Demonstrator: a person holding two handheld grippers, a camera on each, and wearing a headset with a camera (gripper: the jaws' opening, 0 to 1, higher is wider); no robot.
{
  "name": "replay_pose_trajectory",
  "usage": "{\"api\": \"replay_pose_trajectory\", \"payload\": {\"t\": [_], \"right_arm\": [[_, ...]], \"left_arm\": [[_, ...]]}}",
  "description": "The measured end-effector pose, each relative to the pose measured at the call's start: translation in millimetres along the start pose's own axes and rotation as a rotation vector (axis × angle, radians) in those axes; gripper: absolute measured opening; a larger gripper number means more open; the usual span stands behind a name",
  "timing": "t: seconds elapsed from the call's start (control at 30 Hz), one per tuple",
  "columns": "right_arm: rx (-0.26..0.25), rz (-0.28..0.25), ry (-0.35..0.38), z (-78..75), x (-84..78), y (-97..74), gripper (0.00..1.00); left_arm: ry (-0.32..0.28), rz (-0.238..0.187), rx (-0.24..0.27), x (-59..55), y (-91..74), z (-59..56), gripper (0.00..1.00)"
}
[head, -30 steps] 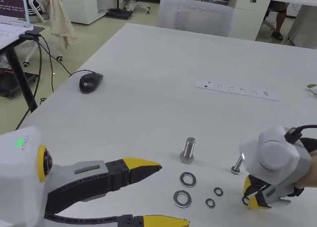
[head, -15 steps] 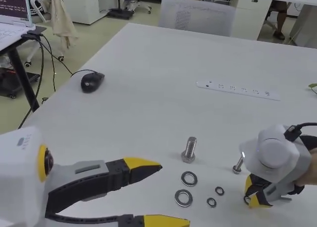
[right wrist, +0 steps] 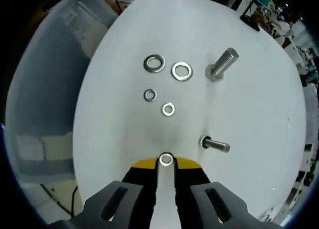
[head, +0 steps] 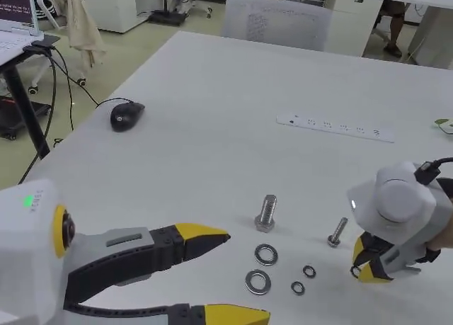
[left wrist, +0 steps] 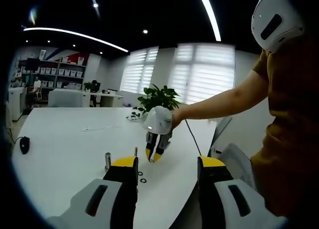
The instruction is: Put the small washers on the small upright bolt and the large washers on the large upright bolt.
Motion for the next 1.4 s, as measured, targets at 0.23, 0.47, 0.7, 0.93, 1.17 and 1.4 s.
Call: {"api": "replay_pose_trajectory", "payload": {"t": [0.23,0.47,0.7,0.93,1.17,1.4], "right_arm": [[-0.035,-0.003,0.015,-10.8,-4.4,-14.3,0.12],[-0.071,-0.008,0.024,-24.2,-4.0,-30.8,0.12],[-0.100,-0.018,0.003,-37.6,7.5,-45.1,0.12],[-0.109,-0.016,-0.022,-46.7,17.1,-48.9,0.12],[-0.097,-0.016,-0.040,-52.4,21.1,-44.4,0.12],[-0.085,-0.011,-0.055,-51.5,25.9,-39.8,0.12]], "left_arm": [[0.001,0.008,-0.006,-0.4,0.6,-0.1,0.46],[-0.001,0.001,-0.009,-1.1,1.7,-1.5,0.46],[0.001,0.005,-0.013,-1.0,2.3,0.0,0.46],[0.001,-0.001,-0.007,1.0,0.9,2.9,0.46],[-0.005,0.001,-0.001,-0.1,-0.7,4.3,0.46],[-0.007,0.002,0.003,0.0,-1.8,6.2,0.46]]}}
Point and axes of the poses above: the centre of the closed fingertips' face, and the gripper's own axes: y roughly forward along the fingers, z roughly to its left, x roughly out of its top, the point moved 7 cm from there along -y, roughly backward along the fingers, and after that the axes turned 2 degrees about -x, right-handed, at the moved point
